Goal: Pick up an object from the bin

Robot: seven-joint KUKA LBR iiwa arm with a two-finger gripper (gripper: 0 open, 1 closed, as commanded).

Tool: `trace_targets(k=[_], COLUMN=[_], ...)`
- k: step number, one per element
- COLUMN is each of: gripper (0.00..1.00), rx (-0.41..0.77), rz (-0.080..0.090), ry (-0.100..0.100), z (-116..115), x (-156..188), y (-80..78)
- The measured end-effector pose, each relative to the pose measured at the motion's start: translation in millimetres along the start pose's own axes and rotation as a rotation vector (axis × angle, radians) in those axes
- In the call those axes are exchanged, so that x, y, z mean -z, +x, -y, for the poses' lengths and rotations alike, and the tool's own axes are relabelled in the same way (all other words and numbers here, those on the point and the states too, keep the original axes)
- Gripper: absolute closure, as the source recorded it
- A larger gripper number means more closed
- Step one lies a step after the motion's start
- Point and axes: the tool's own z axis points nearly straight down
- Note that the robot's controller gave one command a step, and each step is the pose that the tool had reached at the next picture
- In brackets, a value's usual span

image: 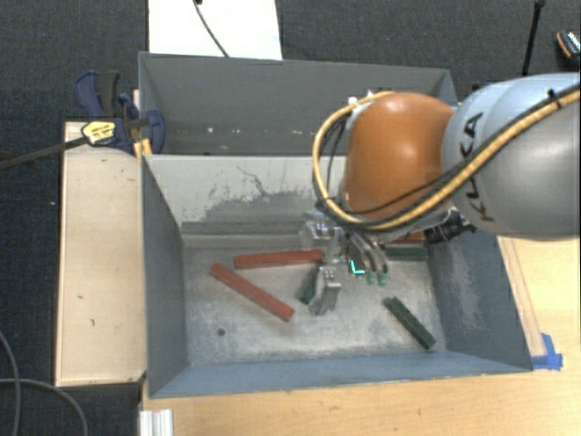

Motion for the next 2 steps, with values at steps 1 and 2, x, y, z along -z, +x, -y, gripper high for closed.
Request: trace_targets(k=[1,2], gripper=[0.00,0.00], rx=[-0.100,-0.204], rz=[-0.002,0.009], ry=[0.001,-0.002], z=[-47.7,-50.3], x=[-135.8,-100.5], y=[16.0,18.3])
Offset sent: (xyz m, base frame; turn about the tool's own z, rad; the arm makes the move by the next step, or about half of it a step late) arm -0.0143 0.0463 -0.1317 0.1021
